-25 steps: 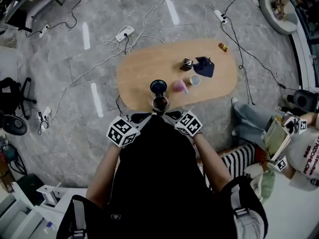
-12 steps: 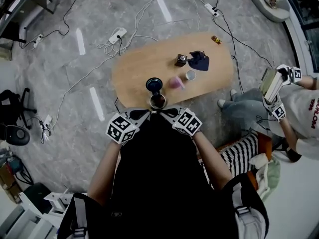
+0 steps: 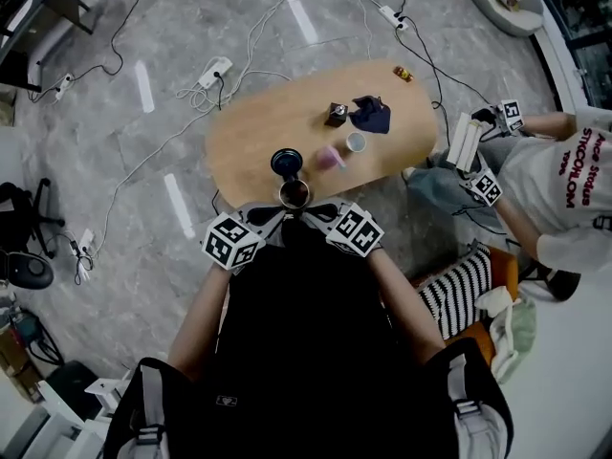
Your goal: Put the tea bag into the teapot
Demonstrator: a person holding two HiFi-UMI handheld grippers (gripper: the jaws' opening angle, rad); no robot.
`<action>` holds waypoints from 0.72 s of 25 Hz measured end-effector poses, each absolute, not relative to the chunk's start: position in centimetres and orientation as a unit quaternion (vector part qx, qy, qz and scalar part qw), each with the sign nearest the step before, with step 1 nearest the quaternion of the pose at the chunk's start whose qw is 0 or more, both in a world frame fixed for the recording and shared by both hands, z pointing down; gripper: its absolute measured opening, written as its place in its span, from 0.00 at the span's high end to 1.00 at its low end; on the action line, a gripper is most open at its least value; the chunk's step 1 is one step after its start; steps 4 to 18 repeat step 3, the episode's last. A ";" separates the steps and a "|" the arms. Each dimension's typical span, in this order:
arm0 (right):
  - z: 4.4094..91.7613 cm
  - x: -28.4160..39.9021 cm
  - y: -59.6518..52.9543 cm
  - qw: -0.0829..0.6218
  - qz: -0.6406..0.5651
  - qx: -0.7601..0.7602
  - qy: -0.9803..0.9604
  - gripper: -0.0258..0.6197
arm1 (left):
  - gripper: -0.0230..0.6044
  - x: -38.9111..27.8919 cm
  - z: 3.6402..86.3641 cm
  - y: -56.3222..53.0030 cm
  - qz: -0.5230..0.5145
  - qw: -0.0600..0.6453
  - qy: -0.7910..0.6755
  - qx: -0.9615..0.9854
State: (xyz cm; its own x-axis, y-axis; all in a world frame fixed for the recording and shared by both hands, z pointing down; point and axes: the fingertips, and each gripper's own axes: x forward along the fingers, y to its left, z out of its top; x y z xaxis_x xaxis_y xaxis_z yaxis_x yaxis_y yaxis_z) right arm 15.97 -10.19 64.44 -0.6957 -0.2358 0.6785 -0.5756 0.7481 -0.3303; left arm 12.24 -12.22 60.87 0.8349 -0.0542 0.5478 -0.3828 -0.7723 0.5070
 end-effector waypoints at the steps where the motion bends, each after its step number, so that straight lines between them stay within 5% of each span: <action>1: 64.2 16.1 -10.2 0.314 0.270 0.233 -0.880 0.95 | 0.95 12.2 60.8 -12.2 0.262 0.315 -0.121 0.904; 18: 63.8 16.4 -10.1 0.312 0.271 0.239 -0.879 0.95 | 0.95 12.2 60.8 -11.9 0.265 0.316 -0.121 0.903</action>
